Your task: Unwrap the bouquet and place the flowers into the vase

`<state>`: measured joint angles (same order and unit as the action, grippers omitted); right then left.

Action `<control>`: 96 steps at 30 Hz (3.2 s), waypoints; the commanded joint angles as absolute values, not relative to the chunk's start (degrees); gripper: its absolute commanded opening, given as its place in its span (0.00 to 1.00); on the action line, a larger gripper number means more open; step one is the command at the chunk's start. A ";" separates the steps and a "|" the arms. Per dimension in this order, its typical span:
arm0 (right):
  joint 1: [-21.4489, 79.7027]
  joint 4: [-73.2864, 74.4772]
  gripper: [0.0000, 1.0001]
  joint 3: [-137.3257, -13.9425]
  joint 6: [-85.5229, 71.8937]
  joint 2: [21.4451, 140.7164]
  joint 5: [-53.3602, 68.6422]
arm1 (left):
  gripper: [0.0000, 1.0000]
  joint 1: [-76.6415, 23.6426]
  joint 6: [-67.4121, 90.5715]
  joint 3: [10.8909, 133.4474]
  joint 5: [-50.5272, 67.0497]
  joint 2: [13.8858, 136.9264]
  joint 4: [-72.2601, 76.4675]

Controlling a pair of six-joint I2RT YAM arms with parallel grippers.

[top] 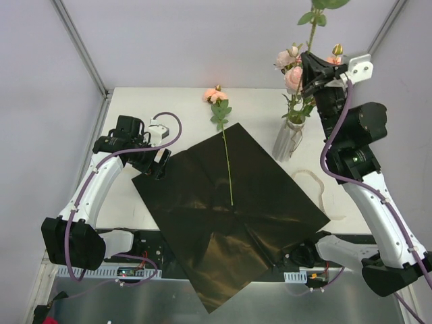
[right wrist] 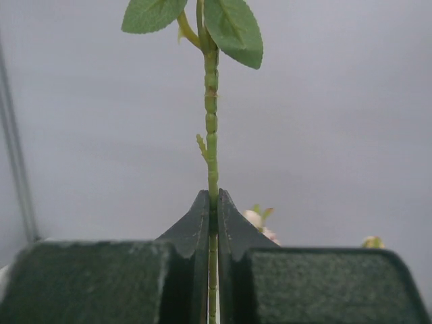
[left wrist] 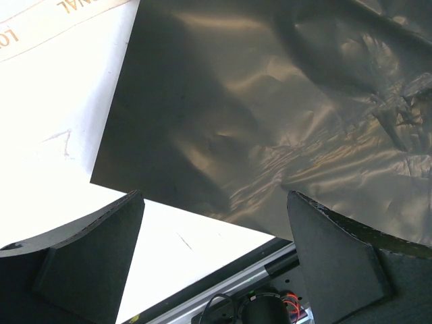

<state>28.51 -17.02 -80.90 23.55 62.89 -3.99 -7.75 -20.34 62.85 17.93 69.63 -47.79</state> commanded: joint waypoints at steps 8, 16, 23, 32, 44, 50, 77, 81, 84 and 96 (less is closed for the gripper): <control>19.25 -34.09 0.01 -73.22 29.53 60.82 -13.89 | 0.87 -7.03 -20.30 65.57 18.98 70.93 -47.99; 15.03 -40.78 0.01 -72.34 24.88 65.03 -15.38 | 0.87 -6.94 -20.74 66.09 18.90 72.77 -47.90; 14.06 -45.35 0.01 -68.56 22.42 67.76 -16.44 | 0.87 -7.03 -20.48 66.36 18.72 72.86 -47.90; 14.15 -44.93 0.01 -61.71 21.27 68.12 -16.96 | 0.87 -7.03 -20.92 65.22 18.02 71.72 -47.99; 16.17 -28.13 0.53 -55.55 12.84 57.67 -13.97 | 0.86 -7.03 -19.42 64.16 19.77 71.72 -47.46; 24.07 -22.70 0.69 -54.05 14.94 53.53 -15.47 | 0.87 -6.94 -18.81 64.60 20.30 71.80 -46.93; 39.20 16.17 0.63 -92.53 7.65 116.26 -9.15 | 0.87 -6.94 -19.86 62.58 18.63 70.66 -45.35; 37.62 18.45 0.62 -96.23 5.19 120.67 -7.47 | 0.87 -6.94 -20.13 62.23 18.37 70.75 -44.91; 37.18 19.86 0.61 -97.73 5.10 122.95 -8.00 | 0.87 -6.94 -20.39 61.96 18.37 70.75 -44.74; 36.12 21.44 0.50 -100.46 4.66 127.70 -4.66 | 0.87 -6.86 -20.83 61.96 18.11 70.49 -44.56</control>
<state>36.29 19.66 -96.97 5.91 126.63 -6.68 -7.40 -19.99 62.04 18.85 72.03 -44.88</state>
